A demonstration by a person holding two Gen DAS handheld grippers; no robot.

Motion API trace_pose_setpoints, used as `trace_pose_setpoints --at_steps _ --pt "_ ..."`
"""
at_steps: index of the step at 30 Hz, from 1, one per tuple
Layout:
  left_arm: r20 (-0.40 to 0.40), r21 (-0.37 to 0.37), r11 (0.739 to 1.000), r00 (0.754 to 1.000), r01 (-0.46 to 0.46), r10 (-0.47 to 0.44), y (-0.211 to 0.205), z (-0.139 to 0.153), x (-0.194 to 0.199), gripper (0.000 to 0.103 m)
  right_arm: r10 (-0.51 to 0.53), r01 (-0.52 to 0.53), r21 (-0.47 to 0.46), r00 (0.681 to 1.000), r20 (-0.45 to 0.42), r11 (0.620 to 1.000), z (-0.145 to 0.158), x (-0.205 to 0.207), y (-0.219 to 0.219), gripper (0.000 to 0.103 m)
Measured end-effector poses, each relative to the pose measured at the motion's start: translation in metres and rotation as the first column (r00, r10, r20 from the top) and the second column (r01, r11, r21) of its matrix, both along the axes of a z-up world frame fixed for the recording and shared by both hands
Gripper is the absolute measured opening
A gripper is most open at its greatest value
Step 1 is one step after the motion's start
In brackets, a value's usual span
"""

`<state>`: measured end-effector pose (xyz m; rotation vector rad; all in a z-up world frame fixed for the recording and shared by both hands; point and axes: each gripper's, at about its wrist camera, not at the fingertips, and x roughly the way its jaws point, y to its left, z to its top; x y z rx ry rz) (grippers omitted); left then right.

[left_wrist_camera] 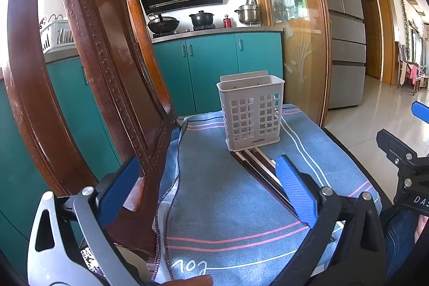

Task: Organize utensils

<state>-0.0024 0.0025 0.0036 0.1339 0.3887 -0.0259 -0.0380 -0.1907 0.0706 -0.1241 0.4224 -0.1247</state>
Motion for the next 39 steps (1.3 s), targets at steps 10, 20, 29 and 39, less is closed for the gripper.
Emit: trace_pose_setpoints --at_steps 10,20,29,39 --pt "0.006 -0.006 1.0 1.0 0.006 -0.006 0.0011 0.002 -0.0026 0.1 0.001 -0.001 0.0 1.0 -0.001 1.0 0.0032 -0.0009 0.0006 0.1" --pt "0.004 -0.006 1.0 1.0 0.007 -0.007 0.0009 0.0016 -0.0026 0.1 0.009 -0.009 0.0 1.0 -0.004 1.0 0.0065 -0.0039 0.004 0.1" --pt "0.006 -0.01 1.0 1.0 0.008 -0.008 0.0 0.0011 -0.0033 0.1 0.012 -0.012 0.0 1.0 -0.003 1.0 0.0066 -0.0048 0.0047 0.1" --pt "0.004 -0.009 1.0 1.0 0.008 -0.008 0.0 0.0008 -0.0043 0.1 0.018 -0.018 -0.006 1.0 -0.008 1.0 0.0053 -0.0039 0.0079 0.1"
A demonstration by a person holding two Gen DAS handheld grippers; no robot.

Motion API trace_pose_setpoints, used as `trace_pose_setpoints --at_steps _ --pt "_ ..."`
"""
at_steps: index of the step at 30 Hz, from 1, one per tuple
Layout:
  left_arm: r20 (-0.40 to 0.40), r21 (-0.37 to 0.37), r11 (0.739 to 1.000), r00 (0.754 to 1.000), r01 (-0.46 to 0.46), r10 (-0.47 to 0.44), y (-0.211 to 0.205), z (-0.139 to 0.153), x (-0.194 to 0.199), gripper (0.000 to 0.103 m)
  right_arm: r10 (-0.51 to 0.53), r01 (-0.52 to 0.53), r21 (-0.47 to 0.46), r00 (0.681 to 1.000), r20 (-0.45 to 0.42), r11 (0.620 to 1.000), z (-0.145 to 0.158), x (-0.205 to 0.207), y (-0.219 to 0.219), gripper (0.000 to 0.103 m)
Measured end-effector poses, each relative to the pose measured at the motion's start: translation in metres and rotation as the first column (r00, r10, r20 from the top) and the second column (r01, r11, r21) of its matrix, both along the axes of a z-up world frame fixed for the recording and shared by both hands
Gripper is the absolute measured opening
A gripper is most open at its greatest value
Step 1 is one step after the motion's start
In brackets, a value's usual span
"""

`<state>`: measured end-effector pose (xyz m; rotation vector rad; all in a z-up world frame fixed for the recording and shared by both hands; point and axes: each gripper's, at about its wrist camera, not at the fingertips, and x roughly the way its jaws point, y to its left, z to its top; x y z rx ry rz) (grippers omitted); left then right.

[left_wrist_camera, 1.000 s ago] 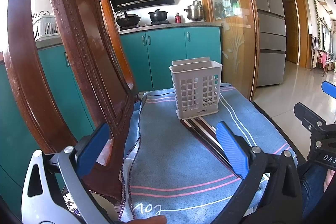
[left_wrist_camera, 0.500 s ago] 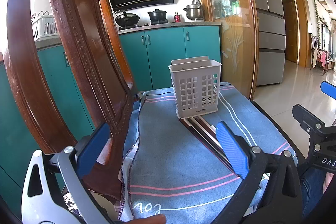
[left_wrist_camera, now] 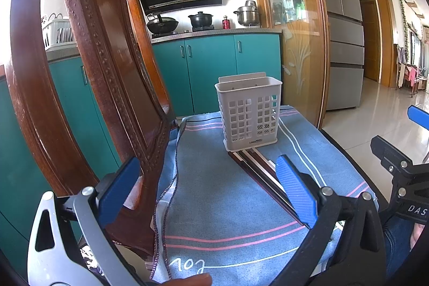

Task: Organize utensils

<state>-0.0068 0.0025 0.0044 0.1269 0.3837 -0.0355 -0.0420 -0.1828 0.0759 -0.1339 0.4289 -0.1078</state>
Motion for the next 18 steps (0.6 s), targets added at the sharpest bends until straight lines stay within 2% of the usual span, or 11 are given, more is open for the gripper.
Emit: trace_pose_setpoints --at_steps 18 --pt "0.001 -0.002 1.0 1.0 0.001 -0.001 -0.0001 0.0002 -0.001 0.1 0.003 -0.003 -0.001 1.0 -0.001 1.0 0.0003 0.0006 0.0014 0.1"
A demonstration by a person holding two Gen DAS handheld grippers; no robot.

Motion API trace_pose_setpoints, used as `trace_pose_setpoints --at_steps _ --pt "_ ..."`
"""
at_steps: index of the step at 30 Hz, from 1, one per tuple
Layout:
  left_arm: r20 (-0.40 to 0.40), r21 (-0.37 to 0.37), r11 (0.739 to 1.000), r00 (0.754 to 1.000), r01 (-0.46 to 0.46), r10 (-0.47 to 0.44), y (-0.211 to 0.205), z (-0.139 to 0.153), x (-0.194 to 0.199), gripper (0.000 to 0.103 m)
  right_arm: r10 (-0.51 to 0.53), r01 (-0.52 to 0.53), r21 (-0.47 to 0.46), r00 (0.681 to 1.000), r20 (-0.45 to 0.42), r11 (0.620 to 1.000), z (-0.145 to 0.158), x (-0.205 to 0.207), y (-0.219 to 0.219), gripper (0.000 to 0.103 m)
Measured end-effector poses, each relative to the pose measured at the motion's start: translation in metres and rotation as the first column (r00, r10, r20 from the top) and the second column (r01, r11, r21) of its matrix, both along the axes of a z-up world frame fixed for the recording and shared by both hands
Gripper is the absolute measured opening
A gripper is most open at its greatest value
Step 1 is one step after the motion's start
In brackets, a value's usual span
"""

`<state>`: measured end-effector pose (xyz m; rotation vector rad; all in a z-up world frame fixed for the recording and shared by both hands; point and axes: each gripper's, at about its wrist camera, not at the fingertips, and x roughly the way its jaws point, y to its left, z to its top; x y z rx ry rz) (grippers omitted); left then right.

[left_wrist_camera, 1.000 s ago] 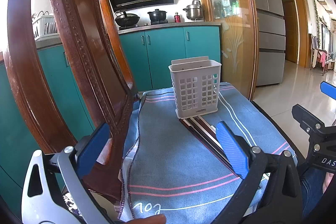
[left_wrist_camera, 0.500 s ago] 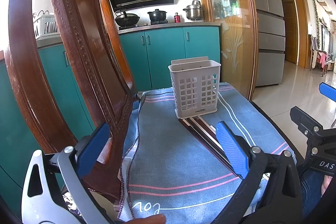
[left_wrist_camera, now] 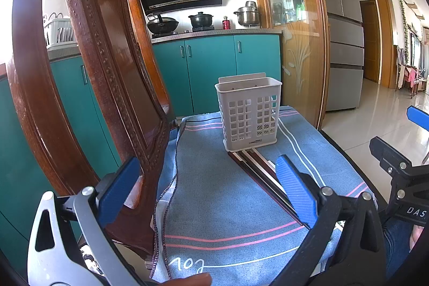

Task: Organize utensils

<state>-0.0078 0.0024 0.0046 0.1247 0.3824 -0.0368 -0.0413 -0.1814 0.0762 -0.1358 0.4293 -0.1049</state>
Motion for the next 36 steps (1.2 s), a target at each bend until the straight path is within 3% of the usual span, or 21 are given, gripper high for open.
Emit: trace_pose_setpoints --at_steps 36 --pt "-0.004 0.003 1.0 1.0 0.003 -0.003 -0.0019 -0.0018 -0.002 0.1 0.005 -0.005 0.005 1.0 -0.008 1.0 -0.0052 -0.0003 0.002 0.1"
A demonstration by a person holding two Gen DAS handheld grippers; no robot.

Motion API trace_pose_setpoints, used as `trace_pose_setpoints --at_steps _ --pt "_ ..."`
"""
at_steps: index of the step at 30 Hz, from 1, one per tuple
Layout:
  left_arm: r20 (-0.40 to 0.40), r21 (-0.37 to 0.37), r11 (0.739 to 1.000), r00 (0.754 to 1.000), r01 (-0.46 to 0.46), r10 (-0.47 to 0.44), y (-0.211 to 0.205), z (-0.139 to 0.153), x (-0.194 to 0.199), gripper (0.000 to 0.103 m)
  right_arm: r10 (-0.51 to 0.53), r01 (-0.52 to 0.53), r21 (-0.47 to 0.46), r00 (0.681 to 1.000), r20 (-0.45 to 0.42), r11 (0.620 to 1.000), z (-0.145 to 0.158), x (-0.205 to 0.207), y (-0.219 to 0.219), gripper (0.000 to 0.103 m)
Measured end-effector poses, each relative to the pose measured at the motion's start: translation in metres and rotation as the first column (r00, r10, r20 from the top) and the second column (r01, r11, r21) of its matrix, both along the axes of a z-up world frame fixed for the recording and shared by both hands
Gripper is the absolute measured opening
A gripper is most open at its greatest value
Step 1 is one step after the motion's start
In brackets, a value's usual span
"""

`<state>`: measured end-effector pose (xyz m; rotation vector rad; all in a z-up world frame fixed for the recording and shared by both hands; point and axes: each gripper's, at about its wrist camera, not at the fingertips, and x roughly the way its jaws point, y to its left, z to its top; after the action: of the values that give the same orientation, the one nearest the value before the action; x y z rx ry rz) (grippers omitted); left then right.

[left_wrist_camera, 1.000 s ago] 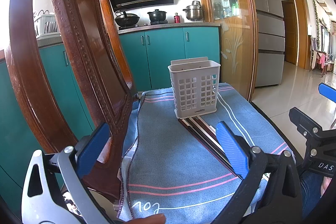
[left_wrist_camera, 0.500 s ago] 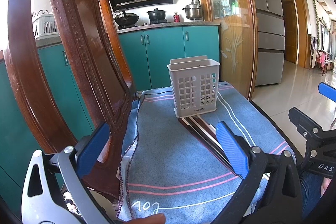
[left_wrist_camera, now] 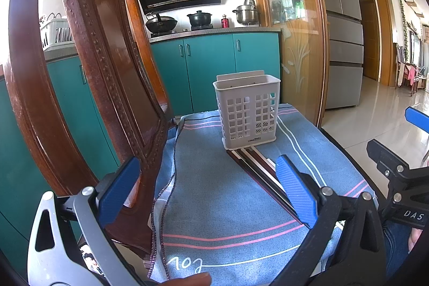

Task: Organize utensils

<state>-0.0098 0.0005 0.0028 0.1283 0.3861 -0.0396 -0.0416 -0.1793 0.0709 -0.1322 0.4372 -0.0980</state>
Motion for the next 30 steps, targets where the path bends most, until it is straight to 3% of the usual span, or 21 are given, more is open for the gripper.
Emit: trace_pose_setpoints --at_steps 15,20,26,28,30 --pt "-0.029 0.018 1.0 1.0 0.004 -0.003 -0.004 -0.006 0.007 0.1 0.005 -0.005 0.003 1.0 -0.025 1.0 -0.01 0.007 -0.007 0.1" --pt "-0.062 0.042 0.999 0.998 0.008 -0.005 -0.011 -0.014 0.011 0.1 -0.035 0.035 -0.016 0.998 -0.048 0.999 -0.014 0.014 -0.017 0.1" --pt "-0.133 0.083 0.997 0.991 0.007 0.004 -0.021 -0.037 0.026 0.1 -0.049 0.047 -0.014 0.982 -0.181 0.999 -0.031 0.046 -0.042 0.1" --pt "-0.198 0.082 0.996 0.98 0.032 -0.015 -0.024 -0.048 0.036 0.1 -0.027 0.031 0.015 0.974 -0.226 0.999 -0.038 0.058 -0.051 0.1" --pt "-0.277 0.037 0.997 0.959 0.066 -0.054 -0.026 -0.061 0.049 0.1 0.036 -0.016 0.075 0.959 -0.283 0.997 -0.045 0.076 -0.055 0.088"
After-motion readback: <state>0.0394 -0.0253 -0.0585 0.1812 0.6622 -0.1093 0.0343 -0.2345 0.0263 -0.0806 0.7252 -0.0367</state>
